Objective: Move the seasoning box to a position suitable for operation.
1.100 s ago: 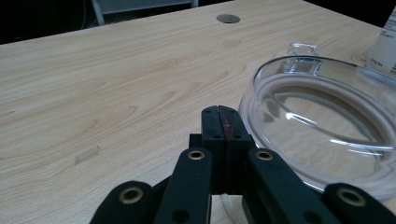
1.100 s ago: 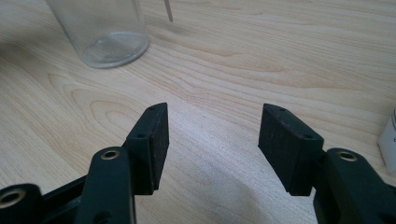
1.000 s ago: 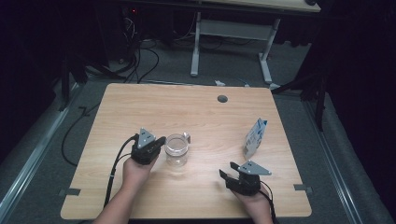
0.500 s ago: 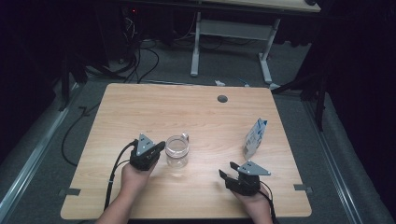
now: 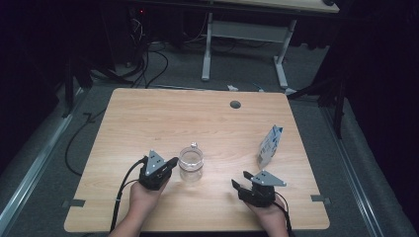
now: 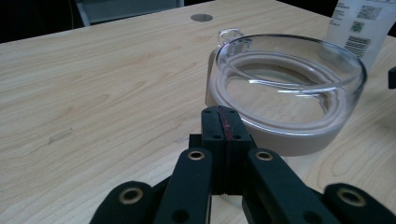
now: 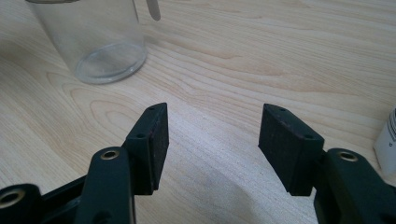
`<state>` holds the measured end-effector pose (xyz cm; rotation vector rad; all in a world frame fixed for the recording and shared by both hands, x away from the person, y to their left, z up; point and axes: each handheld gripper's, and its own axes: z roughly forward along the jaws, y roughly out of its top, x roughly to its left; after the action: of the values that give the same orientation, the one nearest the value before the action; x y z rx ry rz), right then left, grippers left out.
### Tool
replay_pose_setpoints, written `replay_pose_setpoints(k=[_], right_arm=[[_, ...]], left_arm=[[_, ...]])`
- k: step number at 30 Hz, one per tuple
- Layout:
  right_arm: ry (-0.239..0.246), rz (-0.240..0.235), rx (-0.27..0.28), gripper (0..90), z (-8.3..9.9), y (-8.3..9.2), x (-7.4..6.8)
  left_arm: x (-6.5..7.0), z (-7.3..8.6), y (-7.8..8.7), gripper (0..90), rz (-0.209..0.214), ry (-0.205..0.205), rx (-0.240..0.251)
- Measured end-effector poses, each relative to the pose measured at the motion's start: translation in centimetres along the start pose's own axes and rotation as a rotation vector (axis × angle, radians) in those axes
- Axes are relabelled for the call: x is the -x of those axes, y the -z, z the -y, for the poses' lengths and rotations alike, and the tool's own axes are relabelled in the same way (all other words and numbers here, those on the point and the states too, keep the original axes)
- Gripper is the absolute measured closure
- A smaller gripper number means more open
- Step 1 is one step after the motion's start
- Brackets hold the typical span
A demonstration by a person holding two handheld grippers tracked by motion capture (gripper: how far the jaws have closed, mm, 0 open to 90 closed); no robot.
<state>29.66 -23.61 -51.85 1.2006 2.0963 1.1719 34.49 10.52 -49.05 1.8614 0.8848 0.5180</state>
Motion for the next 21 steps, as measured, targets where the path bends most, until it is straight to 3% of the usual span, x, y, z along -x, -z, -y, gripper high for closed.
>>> replay_pose_setpoints(k=[7,17,21], right_arm=[[0.008,0.003,-0.002,43.2,0.0,-0.1,-0.1],[0.007,0.007,-0.001,43.2,0.0,0.0,-0.1],[0.007,0.006,0.002,43.2,0.0,0.0,0.0]], left_arm=[[1.0,0.3,0.5,90.0,0.024,-0.005,0.011],[0.4,0.1,-1.0,90.0,-0.026,-0.004,-0.019],[0.4,0.0,-1.0,90.0,-0.027,0.000,-0.020]])
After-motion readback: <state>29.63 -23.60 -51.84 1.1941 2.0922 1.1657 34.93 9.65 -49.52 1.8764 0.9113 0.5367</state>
